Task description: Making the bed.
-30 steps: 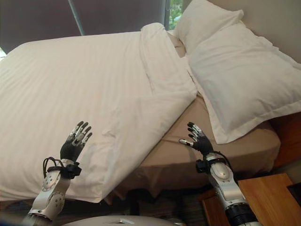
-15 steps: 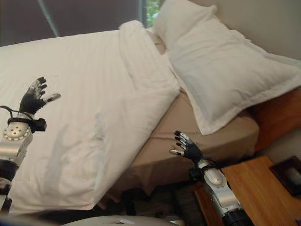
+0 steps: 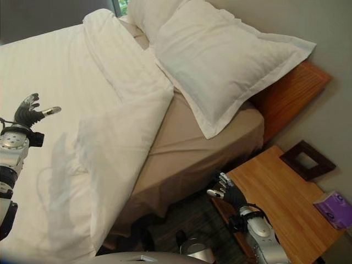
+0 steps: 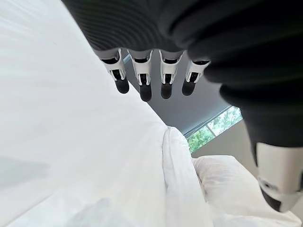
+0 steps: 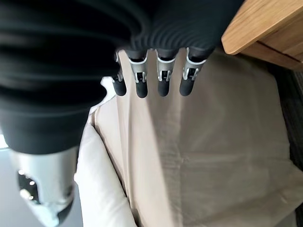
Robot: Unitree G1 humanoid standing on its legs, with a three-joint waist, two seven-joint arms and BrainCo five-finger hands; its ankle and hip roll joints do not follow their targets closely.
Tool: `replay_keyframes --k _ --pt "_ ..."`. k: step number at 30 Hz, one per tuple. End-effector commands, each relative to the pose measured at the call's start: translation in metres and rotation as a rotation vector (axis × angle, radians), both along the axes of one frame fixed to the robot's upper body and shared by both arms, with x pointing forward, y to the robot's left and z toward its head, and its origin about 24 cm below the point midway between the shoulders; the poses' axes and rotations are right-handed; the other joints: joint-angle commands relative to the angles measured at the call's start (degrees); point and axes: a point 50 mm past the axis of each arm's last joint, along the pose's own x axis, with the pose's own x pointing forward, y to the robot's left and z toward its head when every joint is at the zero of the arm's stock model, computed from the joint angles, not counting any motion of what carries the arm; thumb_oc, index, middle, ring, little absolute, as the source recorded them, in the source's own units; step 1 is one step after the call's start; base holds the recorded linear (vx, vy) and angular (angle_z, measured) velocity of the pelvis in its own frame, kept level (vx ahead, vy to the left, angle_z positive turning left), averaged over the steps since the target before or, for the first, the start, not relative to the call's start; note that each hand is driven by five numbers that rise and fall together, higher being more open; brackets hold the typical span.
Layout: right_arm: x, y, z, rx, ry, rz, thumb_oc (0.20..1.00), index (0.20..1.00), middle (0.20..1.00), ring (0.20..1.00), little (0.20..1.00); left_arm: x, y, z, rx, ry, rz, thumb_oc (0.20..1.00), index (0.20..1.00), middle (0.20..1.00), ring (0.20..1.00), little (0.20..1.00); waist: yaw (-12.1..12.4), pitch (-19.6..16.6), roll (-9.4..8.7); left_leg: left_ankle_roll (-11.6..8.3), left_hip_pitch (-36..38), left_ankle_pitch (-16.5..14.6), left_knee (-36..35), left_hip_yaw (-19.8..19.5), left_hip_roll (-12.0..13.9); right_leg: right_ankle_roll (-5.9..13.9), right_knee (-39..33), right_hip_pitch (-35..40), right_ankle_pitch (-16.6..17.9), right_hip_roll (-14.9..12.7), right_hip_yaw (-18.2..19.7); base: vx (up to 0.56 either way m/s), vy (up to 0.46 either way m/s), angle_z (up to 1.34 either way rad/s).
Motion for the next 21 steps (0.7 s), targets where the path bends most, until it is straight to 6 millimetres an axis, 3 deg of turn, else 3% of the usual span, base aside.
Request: replay_keyframes --k 1,6,12,21 --pt "0.016 0.015 0.023 0.092 -0.131 0.043 1.0 1.0 1.0 1.0 1.0 0.015 0.005 0.057 0.134 -0.102 0.041 1.0 1.0 1.0 1.0 1.0 1.7 2.4 -2.87 -3.2 3.6 -2.1 0.4 2.3 0.9 6.7 -0.9 -6.1 5.7 -2.4 0.0 -0.12 -0.007 -0.09" --pt "0.024 0.022 0.028 0.117 -0.156 0.064 1.0 1.0 1.0 1.0 1.0 0.024 -0.001 0.068 0.193 -0.1 0.043 1.0 1.0 1.0 1.0 1.0 1.1 4.6 -3.82 -3.4 -0.4 -1.0 0.4 3.3 1.3 7.03 -0.9 -10.6 7.4 -2.1 1.0 -0.07 -0.016 -0.21" --pt "0.032 0.033 0.034 0.142 -0.184 0.097 1.0 1.0 1.0 1.0 1.0 0.04 -0.028 0.052 0.19 -0.057 -0.011 1.0 1.0 1.0 1.0 1.0 0.5 8.1 -4.55 -3.65 -2.7 -0.5 0.4 4.2 1.4 7.07 -0.9 -13.7 8.1 -1.9 1.8 -0.01 -0.007 -0.08" --pt "0.036 0.037 0.035 0.155 -0.197 0.077 1.0 1.0 1.0 1.0 1.0 0.044 -0.043 0.025 0.178 0.035 -0.047 1.0 1.0 1.0 1.0 1.0 -0.1 10.1 -4.09 -3.81 -3.7 -0.6 0.4 5.2 1.2 7.38 -0.9 -15.1 8.4 -2.0 2.4 0.0 0.003 -0.06"
